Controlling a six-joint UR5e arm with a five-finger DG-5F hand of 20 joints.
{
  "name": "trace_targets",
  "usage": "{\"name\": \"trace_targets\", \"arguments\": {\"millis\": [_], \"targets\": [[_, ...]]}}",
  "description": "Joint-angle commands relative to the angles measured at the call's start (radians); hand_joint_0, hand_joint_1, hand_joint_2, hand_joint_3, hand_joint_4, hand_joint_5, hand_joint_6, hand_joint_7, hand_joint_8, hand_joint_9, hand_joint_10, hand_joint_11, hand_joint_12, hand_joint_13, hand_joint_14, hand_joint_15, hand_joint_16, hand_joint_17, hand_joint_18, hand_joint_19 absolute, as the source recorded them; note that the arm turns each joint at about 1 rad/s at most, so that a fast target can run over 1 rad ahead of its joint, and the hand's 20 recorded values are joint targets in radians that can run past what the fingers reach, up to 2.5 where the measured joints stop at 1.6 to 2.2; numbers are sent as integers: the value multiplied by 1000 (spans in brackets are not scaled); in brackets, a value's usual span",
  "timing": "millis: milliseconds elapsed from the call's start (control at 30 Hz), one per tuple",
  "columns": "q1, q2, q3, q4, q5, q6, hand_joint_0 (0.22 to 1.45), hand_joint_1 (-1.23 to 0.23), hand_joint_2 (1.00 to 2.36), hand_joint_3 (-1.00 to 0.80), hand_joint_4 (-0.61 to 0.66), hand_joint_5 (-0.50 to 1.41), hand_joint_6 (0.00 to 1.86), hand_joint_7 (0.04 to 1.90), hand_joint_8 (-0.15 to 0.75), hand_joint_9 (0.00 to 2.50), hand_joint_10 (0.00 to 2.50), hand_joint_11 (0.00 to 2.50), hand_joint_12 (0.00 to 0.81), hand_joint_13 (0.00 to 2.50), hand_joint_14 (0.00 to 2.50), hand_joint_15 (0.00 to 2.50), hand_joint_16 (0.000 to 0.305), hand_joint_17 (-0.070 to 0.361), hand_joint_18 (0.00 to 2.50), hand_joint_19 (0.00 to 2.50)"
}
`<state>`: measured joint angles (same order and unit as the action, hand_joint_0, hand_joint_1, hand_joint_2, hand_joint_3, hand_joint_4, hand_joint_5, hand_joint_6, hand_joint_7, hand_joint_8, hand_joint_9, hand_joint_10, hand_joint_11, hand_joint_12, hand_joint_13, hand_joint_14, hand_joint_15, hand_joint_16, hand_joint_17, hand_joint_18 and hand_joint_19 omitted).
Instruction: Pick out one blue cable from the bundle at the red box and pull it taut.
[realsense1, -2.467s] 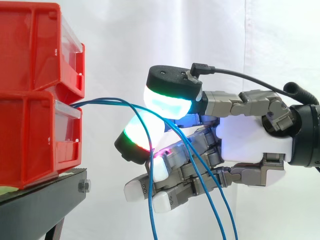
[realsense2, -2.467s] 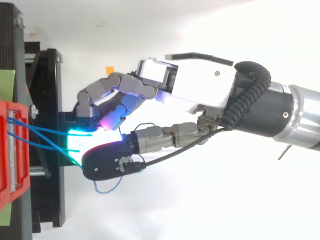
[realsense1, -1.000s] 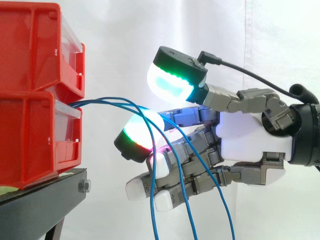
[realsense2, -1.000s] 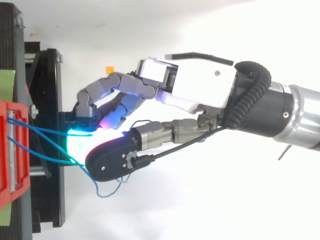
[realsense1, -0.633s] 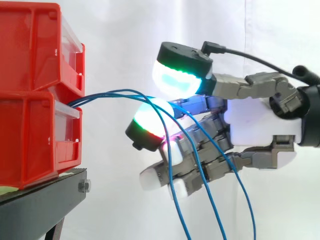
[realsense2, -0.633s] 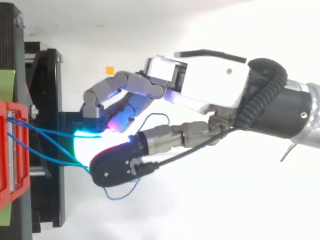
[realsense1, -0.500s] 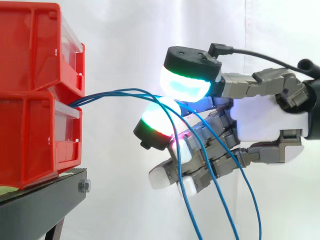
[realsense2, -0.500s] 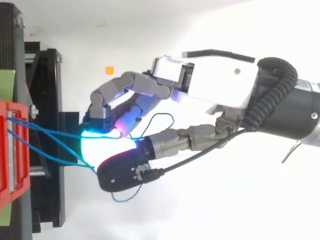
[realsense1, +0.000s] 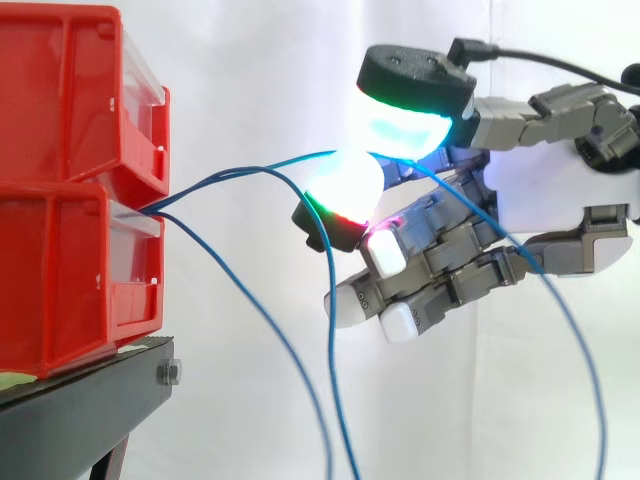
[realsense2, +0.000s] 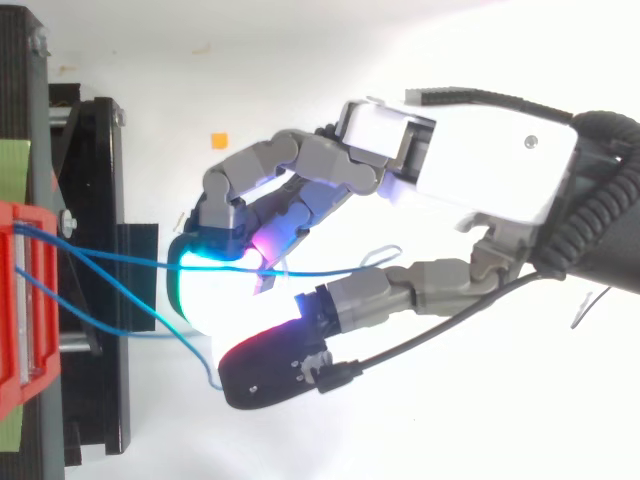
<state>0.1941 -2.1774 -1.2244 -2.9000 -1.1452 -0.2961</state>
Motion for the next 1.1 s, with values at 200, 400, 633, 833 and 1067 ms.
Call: {"name": "trace_targets", "arguments": {"millis": [200, 400, 633, 833, 1067], "targets": [[22, 5, 0, -5, 68, 0, 596, -394, 1000, -496, 120, -176, 853, 1023, 261, 1001, 19, 607, 328, 771, 12, 264, 51, 115, 642, 517], [30, 5, -1, 10, 73, 2, 610, -435, 1010, -403, 117, -173, 850, 1050, 262, 1005, 21, 606, 330, 769, 11, 264, 51, 115, 638, 521], [31, 4, -4, 25, 116, 2, 602, -524, 1016, -314, 130, -180, 856, 1045, 262, 974, 19, 612, 332, 763, 11, 262, 51, 116, 641, 520], [31, -2, -24, 42, 124, 6, 601, -565, 1014, -335, 147, -188, 858, 1032, 267, 958, 21, 605, 330, 759, 11, 267, 52, 116, 639, 512], [31, -2, -56, 84, 127, 2, 581, -566, 1007, -416, 144, -191, 859, 1014, 266, 955, 19, 608, 331, 759, 11, 265, 52, 118, 640, 518]]}}
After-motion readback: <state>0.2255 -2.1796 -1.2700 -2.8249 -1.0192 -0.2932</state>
